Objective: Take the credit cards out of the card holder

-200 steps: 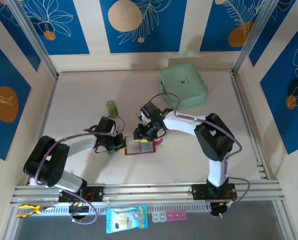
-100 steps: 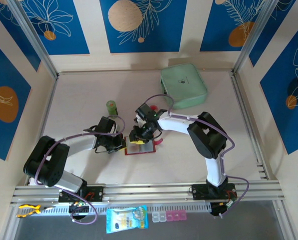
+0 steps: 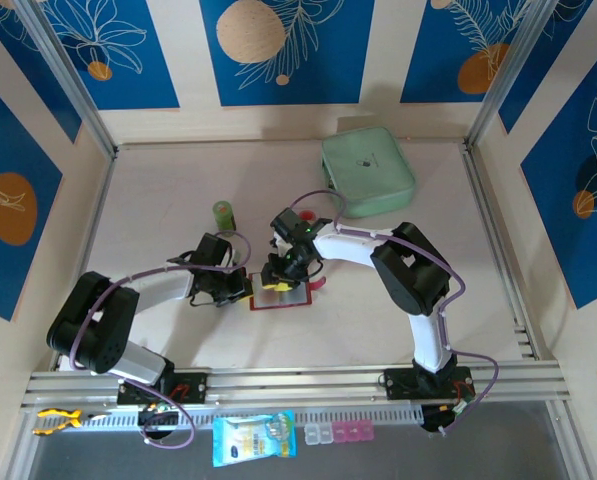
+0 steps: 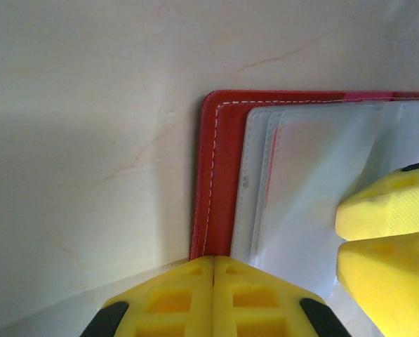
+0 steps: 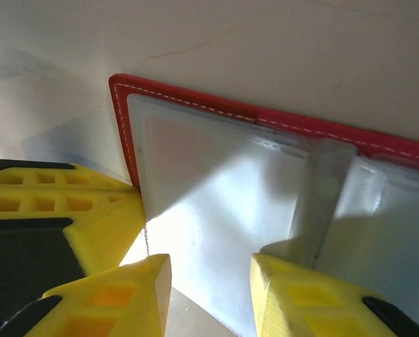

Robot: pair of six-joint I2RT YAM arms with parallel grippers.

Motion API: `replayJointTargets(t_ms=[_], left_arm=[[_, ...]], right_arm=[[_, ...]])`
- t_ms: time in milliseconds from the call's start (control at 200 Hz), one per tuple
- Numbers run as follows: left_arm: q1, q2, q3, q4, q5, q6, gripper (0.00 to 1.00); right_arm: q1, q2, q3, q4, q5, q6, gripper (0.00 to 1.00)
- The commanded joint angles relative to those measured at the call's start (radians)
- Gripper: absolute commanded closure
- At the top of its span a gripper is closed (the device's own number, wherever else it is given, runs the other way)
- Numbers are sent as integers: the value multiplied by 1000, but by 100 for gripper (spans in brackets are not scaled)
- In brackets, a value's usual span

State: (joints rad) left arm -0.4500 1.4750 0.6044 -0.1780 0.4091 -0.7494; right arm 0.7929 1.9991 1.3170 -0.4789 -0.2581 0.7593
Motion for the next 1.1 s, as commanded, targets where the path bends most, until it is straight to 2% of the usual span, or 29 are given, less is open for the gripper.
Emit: replayJointTargets(t_ms=[0, 280, 775, 1095], left_arm=[[-4, 11, -3, -56, -33, 22, 100], [-1, 12, -1, -64, -41, 25, 100], [-1, -78, 24, -46, -29, 0, 100], [-17, -66, 41, 45, 41, -70, 86]], right_arm=[[-2, -11, 11, -71, 34, -14, 63], [-25, -43, -33, -56, 19, -26, 64], [-99, -63, -186, 171, -186, -33, 64], [-134, -61, -263, 283, -255, -6, 66]])
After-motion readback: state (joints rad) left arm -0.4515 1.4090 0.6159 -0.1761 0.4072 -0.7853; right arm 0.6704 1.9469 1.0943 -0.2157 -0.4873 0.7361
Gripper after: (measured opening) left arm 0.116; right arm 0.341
